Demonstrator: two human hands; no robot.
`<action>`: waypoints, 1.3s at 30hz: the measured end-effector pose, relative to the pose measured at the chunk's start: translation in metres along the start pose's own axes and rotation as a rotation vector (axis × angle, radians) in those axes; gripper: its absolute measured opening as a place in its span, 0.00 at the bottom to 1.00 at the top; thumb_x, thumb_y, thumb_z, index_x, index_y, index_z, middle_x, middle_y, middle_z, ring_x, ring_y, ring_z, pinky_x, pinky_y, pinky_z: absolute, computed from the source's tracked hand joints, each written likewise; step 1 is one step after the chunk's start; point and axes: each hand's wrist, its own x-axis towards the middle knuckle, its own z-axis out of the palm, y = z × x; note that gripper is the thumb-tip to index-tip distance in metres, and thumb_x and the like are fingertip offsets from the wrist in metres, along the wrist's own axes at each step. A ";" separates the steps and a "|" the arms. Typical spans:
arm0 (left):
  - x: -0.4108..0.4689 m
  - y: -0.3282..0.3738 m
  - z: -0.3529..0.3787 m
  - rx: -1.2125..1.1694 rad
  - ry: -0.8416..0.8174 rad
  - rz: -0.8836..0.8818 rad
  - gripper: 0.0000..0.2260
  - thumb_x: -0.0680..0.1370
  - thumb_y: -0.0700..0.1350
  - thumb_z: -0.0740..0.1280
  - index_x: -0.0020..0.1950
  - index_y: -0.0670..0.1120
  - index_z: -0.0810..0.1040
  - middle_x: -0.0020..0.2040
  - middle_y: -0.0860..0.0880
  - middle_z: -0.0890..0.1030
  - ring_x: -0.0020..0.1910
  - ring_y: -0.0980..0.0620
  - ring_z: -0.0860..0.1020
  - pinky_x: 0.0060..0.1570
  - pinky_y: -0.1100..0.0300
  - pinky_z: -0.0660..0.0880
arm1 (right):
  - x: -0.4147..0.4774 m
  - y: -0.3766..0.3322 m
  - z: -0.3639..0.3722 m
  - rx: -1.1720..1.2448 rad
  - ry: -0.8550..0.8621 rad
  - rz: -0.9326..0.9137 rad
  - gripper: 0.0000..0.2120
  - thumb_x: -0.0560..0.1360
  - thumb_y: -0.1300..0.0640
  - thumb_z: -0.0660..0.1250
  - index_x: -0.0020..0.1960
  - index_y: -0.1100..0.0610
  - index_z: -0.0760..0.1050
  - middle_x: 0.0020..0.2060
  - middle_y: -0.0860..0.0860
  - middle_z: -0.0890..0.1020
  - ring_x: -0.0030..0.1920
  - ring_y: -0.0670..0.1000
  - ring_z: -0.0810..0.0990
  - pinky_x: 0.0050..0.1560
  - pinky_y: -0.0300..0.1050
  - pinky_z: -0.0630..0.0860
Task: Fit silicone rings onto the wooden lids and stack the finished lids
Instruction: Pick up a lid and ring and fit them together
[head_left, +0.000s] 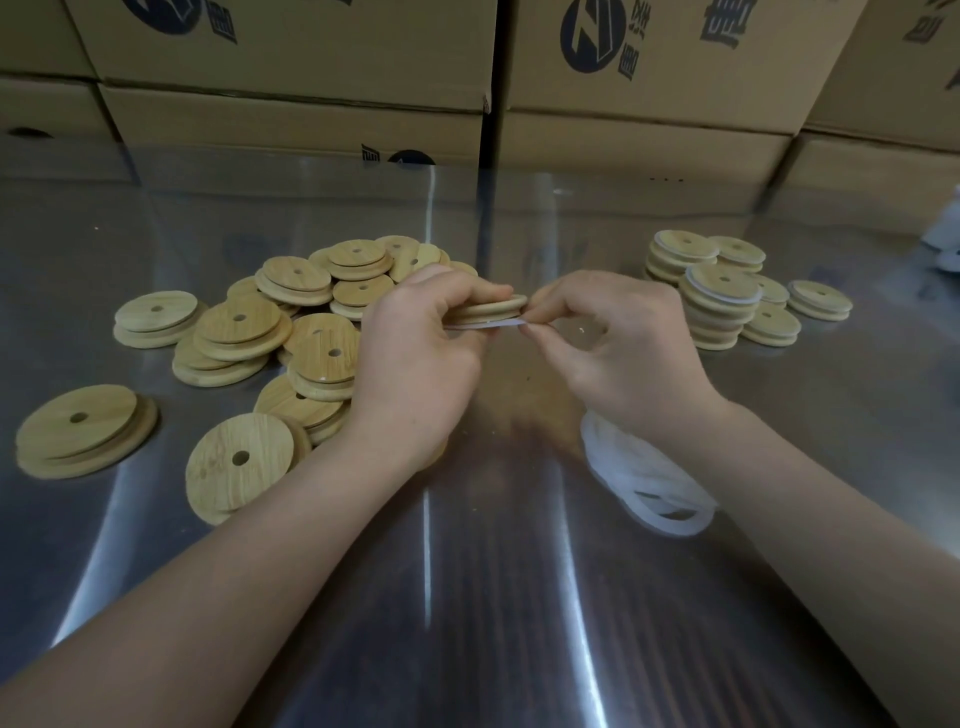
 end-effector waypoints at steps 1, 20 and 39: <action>0.000 0.000 0.000 -0.002 0.000 0.000 0.13 0.71 0.31 0.72 0.51 0.45 0.85 0.44 0.56 0.80 0.46 0.65 0.77 0.50 0.73 0.72 | 0.001 0.001 0.000 -0.010 -0.008 -0.006 0.02 0.72 0.64 0.73 0.41 0.64 0.81 0.38 0.55 0.84 0.40 0.56 0.83 0.40 0.55 0.79; -0.002 -0.003 0.001 0.029 0.073 0.080 0.14 0.68 0.30 0.73 0.49 0.43 0.85 0.44 0.56 0.80 0.48 0.59 0.78 0.51 0.68 0.75 | 0.002 0.000 -0.003 -0.004 -0.006 -0.157 0.03 0.72 0.68 0.70 0.39 0.65 0.79 0.40 0.58 0.82 0.39 0.59 0.81 0.36 0.56 0.77; -0.003 -0.007 -0.004 0.128 0.153 0.281 0.13 0.70 0.32 0.72 0.53 0.42 0.85 0.49 0.48 0.84 0.49 0.50 0.82 0.46 0.50 0.79 | -0.003 -0.018 0.004 0.002 0.044 -0.097 0.08 0.72 0.70 0.69 0.50 0.64 0.80 0.41 0.54 0.82 0.39 0.52 0.80 0.38 0.53 0.78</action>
